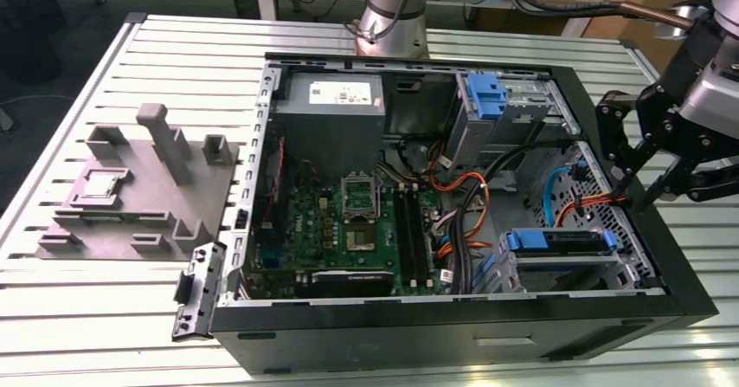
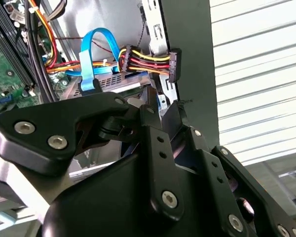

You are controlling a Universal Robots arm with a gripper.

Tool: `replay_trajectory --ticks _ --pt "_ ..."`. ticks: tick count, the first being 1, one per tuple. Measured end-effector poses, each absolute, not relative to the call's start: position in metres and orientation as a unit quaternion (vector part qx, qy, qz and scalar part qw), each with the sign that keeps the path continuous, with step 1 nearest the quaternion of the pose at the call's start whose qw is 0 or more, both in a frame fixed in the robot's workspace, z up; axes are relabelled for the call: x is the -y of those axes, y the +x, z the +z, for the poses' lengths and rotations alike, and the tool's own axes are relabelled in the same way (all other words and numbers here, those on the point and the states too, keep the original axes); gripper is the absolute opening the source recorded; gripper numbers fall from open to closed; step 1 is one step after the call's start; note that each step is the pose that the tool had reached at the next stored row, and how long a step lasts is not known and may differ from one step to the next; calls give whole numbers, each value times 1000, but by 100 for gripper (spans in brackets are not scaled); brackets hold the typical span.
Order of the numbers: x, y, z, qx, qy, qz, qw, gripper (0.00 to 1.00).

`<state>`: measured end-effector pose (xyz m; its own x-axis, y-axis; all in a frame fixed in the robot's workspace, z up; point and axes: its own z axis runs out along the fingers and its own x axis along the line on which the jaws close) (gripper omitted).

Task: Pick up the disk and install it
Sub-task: 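Insert the first disk wire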

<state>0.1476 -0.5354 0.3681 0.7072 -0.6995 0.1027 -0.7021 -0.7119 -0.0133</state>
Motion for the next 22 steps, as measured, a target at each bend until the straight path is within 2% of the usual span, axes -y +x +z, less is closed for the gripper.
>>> replay_trajectory --ticks 11,22 --pt "532 157 366 367 929 50 13 31" --pt "532 157 361 273 961 51 8 31"
